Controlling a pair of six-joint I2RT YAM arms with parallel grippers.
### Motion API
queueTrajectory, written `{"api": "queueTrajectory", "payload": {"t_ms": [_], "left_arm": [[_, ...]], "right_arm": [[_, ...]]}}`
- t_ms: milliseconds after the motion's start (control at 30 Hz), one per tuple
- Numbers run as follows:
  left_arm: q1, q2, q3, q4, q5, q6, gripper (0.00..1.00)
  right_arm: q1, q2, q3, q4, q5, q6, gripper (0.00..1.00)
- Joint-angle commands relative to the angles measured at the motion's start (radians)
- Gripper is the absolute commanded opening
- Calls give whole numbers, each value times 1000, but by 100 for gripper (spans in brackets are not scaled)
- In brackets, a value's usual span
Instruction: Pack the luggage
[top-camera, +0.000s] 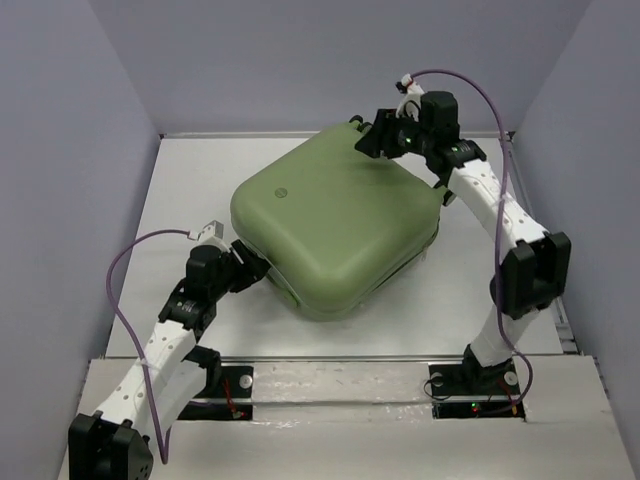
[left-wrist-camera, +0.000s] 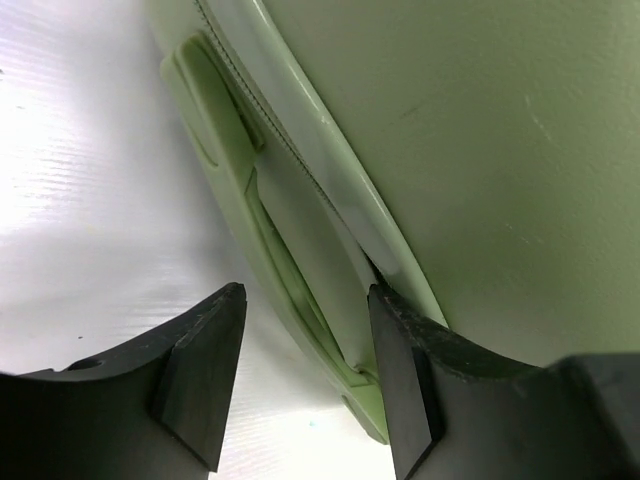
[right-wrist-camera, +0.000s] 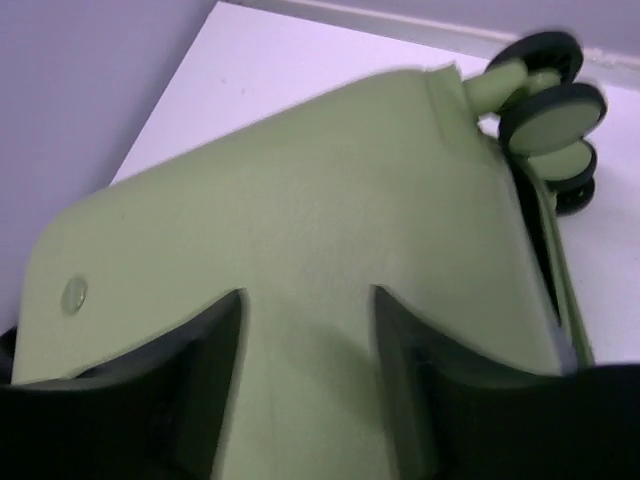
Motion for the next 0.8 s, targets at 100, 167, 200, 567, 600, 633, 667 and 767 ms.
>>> {"api": "queueTrajectory", "payload": {"t_ms": [100,167,200,567,600,633,667,767], "left_arm": [[-23,-29,26,179,22,6,52],[-25,-60,28,170,-2,23,47],[-25,-75,26,168,-2,28,47],[-74,-144,-3,144,61,42,11],[-79,-143,-4,145,55,40,10],[-80,-140,-6,148,51,42,8],[-82,-137,-7,152,49,42,7],[-85,-129,-9,158,49,45,6]], "right_arm": [[113,-599,-590,301,-88,79,17],[226,-754,-769,310,-45,85,14],[265,-755,-823,309,-27,88,13],[491,-1237,-1269,176,402,265,7],[491,-1256,-1275,148,564,283,7],[491,-1259,-1273,122,634,290,7],[491,-1247,-1242,34,703,315,7],[491,-1110,-1166,-168,1000,401,7]]}}
